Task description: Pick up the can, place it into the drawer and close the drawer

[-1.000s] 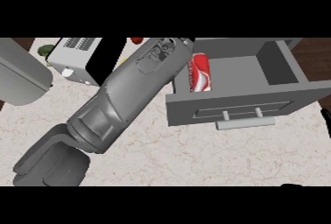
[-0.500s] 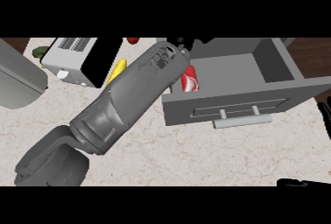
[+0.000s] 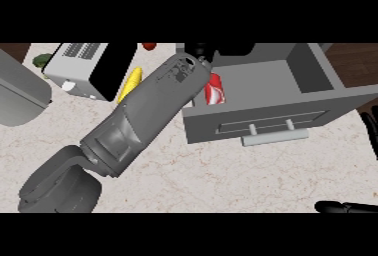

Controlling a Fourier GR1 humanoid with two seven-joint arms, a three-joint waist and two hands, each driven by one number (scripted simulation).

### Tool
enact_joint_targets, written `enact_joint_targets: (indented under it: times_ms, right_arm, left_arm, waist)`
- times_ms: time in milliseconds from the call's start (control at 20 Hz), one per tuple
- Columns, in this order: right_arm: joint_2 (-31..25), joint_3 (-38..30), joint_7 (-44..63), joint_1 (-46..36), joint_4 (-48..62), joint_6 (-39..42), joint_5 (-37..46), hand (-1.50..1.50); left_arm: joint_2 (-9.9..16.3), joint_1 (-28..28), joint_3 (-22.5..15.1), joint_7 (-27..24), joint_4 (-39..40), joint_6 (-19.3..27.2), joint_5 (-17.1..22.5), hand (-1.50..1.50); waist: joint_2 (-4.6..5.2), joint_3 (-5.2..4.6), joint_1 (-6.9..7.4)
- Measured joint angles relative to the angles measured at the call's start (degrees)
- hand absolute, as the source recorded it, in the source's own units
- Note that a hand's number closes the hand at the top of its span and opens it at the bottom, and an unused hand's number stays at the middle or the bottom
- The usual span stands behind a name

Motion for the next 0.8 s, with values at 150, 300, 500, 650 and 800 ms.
enact_joint_targets:
  times_ms: [150, 300, 500, 650, 800]
  right_arm:
    - [0.05, 0.30, -0.08, -0.19, -0.19, 0.06, 0.10, -1.50]
    - [-0.16, -0.05, -0.45, -0.06, -0.38, 0.22, -0.02, -1.50]
    - [-0.94, 0.03, -2.23, 0.96, -2.06, 0.49, 2.51, -1.50]
    - [-2.72, 0.21, -3.56, 0.89, -3.63, 0.78, 6.08, -1.50]
    - [-3.83, 1.19, -4.43, 0.71, -5.19, 0.63, 10.09, -1.50]
  left_arm:
    - [0.00, 0.70, -0.59, -1.09, 0.22, 1.39, 0.70, -1.50]
    - [-0.01, 0.79, -1.23, -1.20, -0.12, 2.66, 1.56, -1.50]
    - [0.00, 0.51, -1.11, -1.34, -0.30, 3.66, 3.09, -1.50]
    - [-0.01, 1.00, -0.52, -2.14, -0.64, 4.17, 4.56, -1.50]
    - [-0.01, 1.57, -0.13, -3.02, -1.48, 3.85, 6.05, -1.50]
  waist:
    - [0.12, -0.01, -0.36]
    - [0.02, 0.00, -0.36]
    - [-0.07, -0.03, -0.35]
    - [0.00, -0.05, -0.33]
    - [-0.15, -0.09, 0.39]
